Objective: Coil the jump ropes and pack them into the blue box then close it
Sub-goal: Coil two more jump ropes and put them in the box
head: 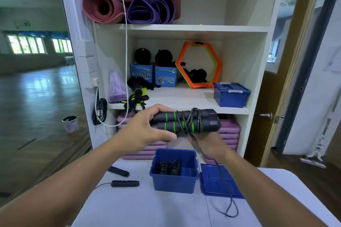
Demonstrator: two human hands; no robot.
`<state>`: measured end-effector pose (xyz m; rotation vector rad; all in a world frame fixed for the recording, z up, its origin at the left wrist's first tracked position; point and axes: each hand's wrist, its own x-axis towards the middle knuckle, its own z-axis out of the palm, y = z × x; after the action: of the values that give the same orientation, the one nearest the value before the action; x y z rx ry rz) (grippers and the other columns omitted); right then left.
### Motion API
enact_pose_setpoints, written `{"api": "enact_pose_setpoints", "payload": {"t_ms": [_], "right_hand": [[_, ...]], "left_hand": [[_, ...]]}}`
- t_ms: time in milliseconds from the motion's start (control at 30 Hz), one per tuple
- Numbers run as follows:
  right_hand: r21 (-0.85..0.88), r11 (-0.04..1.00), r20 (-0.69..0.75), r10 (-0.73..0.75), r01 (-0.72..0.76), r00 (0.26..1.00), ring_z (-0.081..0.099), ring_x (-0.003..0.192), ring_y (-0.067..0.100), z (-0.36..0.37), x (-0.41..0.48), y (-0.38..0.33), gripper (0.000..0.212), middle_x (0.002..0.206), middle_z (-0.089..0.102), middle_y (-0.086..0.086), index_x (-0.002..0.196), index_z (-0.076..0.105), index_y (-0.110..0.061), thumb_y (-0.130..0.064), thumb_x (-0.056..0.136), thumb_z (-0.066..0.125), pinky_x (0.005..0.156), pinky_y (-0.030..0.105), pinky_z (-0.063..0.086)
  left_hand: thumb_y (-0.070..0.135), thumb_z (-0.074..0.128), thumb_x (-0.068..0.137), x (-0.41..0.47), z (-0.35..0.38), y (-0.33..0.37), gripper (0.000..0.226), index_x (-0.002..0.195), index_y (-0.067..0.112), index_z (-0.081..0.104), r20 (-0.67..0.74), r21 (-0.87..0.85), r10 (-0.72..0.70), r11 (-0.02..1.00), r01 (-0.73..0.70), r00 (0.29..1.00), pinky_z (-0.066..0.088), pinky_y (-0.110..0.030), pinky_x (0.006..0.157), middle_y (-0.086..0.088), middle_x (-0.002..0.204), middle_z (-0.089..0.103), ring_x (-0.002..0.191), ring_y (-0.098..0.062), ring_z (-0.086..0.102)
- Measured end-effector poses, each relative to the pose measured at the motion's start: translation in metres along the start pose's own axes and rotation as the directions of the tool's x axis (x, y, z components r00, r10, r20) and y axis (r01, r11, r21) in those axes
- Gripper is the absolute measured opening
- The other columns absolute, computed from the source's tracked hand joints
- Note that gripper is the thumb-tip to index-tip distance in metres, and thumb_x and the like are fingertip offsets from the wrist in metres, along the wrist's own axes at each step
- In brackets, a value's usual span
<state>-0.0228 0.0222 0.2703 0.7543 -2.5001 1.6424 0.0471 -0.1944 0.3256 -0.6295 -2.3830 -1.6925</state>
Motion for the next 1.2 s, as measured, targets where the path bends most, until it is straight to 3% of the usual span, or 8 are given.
{"api": "enact_pose_setpoints", "payload": {"t_ms": [100, 233, 433, 567, 733, 867, 1033, 1200], "right_hand": [[-0.028, 0.996, -0.056, -0.087, 0.085, 0.995, 0.041, 0.056, 0.007, 0.021, 0.001, 0.011, 0.031, 0.056, 0.052, -0.014, 0.083, 0.065, -0.024, -0.023, 0.105, 0.043, 0.057, 0.024, 0.034], [-0.200, 0.965, 0.040, -0.162, 0.167, 0.986, 0.043, 0.057, 0.006, 0.032, -0.010, 0.012, 0.021, 0.060, 0.050, -0.010, 0.102, 0.060, -0.028, -0.034, 0.105, 0.039, 0.058, 0.034, 0.041], [-0.380, 0.912, 0.263, -0.057, 0.157, 0.963, 0.039, 0.055, 0.007, 0.028, -0.014, -0.005, 0.016, 0.069, 0.052, -0.004, 0.088, 0.049, -0.033, -0.031, 0.103, 0.042, 0.055, 0.027, 0.035], [-0.433, 0.885, 0.277, -0.048, 0.169, 0.960, 0.040, 0.058, 0.012, 0.010, -0.012, -0.017, 0.024, 0.067, 0.052, 0.000, 0.093, 0.057, -0.016, -0.035, 0.102, 0.045, 0.056, 0.030, 0.034], [-0.558, 0.802, 0.303, -0.041, 0.212, 0.952, 0.056, 0.072, 0.018, -0.009, -0.005, -0.030, 0.018, 0.077, 0.065, -0.002, 0.091, 0.061, -0.027, -0.040, 0.099, 0.051, 0.068, 0.037, 0.047], [-0.628, 0.737, 0.258, -0.105, 0.249, 0.961, 0.061, 0.084, 0.017, -0.023, 0.001, -0.045, 0.012, 0.089, 0.070, -0.008, 0.090, 0.061, -0.033, -0.039, 0.097, 0.053, 0.079, 0.044, 0.052], [-0.710, 0.637, 0.205, -0.222, 0.301, 0.953, 0.062, 0.086, 0.016, -0.031, 0.008, -0.057, 0.019, 0.092, 0.072, -0.009, 0.095, 0.068, -0.031, -0.045, 0.096, 0.055, 0.076, 0.039, 0.052], [-0.551, 0.795, 0.172, -0.188, 0.253, 0.967, 0.065, 0.076, 0.014, -0.036, 0.014, -0.052, 0.024, 0.076, 0.073, -0.007, 0.079, 0.074, -0.028, -0.052, 0.077, 0.074, 0.070, 0.040, 0.053]], "left_hand": [[0.003, 0.085, 0.075, 0.013, -0.008, -0.008, 0.048, 0.115, 0.020, 0.065, -0.113, 0.022, -0.036, 0.999, 0.039, 0.993, 0.044, -0.025, 0.051, 0.004, 0.084, 0.073, 0.059, -0.011, 0.055], [0.020, 0.091, 0.071, 0.030, -0.020, -0.027, 0.051, 0.109, 0.023, 0.056, -0.281, 0.077, -0.095, 0.990, 0.121, 0.955, 0.042, -0.030, 0.049, -0.004, 0.091, 0.067, 0.052, -0.016, 0.051], [0.035, 0.092, 0.069, 0.042, -0.032, -0.046, 0.060, 0.111, 0.027, 0.050, -0.366, 0.408, -0.081, 0.881, 0.238, 0.927, 0.059, -0.040, 0.055, 0.007, 0.100, 0.063, 0.054, -0.023, 0.066], [0.041, 0.088, 0.073, 0.042, -0.043, -0.055, 0.063, 0.123, 0.027, 0.052, -0.243, 0.581, -0.099, 0.782, 0.226, 0.965, 0.057, -0.032, 0.059, 0.003, 0.104, 0.064, 0.065, -0.021, 0.068], [0.048, 0.088, 0.070, 0.043, -0.037, -0.060, 0.072, 0.130, 0.026, 0.055, -0.082, 0.728, -0.112, 0.672, 0.137, 0.990, 0.053, -0.031, 0.084, 0.005, 0.114, 0.066, 0.100, -0.015, 0.060], [0.055, 0.084, 0.070, 0.036, -0.026, -0.062, 0.075, 0.133, 0.029, 0.053, 0.050, 0.769, -0.133, 0.638, 0.047, 0.990, 0.049, -0.031, 0.089, 0.012, 0.114, 0.063, 0.106, -0.012, 0.058], [0.062, 0.081, 0.068, 0.019, -0.003, -0.047, 0.075, 0.131, 0.038, 0.048, 0.217, 0.729, -0.155, 0.683, -0.054, 0.964, 0.048, -0.030, 0.093, 0.016, 0.119, 0.060, 0.108, -0.007, 0.053], [0.056, 0.087, 0.065, 0.001, 0.007, -0.029, 0.062, 0.107, 0.054, 0.041, 0.274, 0.620, -0.148, 0.783, -0.057, 0.950, 0.048, -0.039, 0.087, 0.008, 0.105, 0.061, 0.099, -0.016, 0.053]]}}
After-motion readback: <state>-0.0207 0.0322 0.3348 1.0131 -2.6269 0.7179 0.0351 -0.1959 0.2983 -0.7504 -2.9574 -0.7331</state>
